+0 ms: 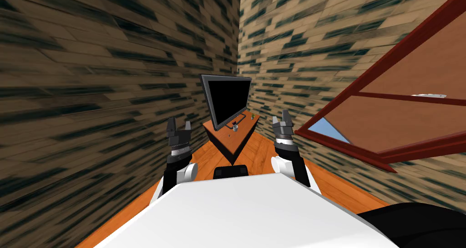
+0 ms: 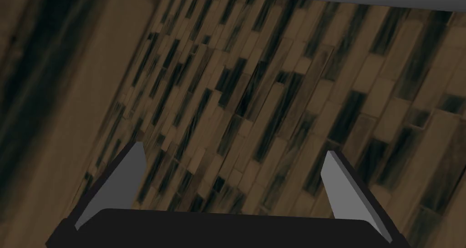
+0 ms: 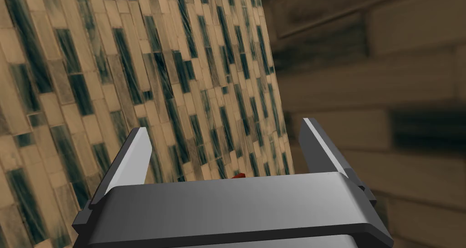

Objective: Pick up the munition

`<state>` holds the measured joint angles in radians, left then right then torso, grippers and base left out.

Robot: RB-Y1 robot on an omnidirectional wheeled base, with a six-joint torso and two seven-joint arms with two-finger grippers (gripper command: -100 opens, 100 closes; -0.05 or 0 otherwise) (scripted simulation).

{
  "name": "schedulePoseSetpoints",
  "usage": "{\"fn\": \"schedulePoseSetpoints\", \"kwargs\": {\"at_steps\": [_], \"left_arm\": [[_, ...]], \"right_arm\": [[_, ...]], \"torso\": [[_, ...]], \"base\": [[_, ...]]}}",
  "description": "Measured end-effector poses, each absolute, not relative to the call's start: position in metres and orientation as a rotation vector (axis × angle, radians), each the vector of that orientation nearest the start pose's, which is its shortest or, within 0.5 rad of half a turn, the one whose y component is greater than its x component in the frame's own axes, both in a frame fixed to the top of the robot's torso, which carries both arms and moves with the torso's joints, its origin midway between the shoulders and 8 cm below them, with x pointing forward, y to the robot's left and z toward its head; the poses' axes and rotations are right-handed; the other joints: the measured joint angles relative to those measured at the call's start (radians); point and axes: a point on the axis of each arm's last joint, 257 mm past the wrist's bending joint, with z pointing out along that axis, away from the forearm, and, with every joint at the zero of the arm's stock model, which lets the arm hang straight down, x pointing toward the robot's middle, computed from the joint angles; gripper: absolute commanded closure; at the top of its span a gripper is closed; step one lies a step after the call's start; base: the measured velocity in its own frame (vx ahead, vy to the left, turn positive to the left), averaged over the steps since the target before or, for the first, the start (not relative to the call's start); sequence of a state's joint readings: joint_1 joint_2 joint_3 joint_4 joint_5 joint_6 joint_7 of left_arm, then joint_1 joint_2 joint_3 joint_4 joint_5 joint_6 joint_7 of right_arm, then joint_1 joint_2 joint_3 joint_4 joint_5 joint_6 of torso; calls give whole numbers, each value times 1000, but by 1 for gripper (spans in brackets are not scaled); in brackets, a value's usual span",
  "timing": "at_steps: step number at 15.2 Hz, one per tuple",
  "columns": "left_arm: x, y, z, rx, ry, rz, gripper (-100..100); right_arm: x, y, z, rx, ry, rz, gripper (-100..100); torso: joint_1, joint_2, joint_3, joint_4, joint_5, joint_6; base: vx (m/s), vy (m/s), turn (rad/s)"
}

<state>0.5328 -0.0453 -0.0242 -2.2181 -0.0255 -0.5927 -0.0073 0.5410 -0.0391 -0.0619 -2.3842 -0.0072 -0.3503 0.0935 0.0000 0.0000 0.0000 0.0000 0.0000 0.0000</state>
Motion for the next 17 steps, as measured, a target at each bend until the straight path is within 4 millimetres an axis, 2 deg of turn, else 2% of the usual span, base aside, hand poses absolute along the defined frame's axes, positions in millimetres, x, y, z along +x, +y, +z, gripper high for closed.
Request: {"fn": "schedulePoseSetpoints", "kwargs": {"at_steps": [4,9,14,17], "left_arm": [[349,274,-9,-666,674,-1290,-100],[372,280,-46,-715,818,-1262,-100],[393,303,-94,-792,935,-1215,-100],[400,310,-109,-832,982,-1190,-100]], "right_arm": [[341,-300,31,652,716,1127,0],[341,-300,31,652,716,1127,0],[341,-300,31,652,716,1127,0],[341,-300,31,652,716,1127,0]], "torso": [[-2,2,1,0,0,0],[-6,3,2,1,-1,0],[-5,2,1,0,-1,1],[-5,1,1,0,-1,1]], "base": [[-24,-46,-92],[-33,-79,-145],[-21,-78,-132],[-12,-62,-104]]}}
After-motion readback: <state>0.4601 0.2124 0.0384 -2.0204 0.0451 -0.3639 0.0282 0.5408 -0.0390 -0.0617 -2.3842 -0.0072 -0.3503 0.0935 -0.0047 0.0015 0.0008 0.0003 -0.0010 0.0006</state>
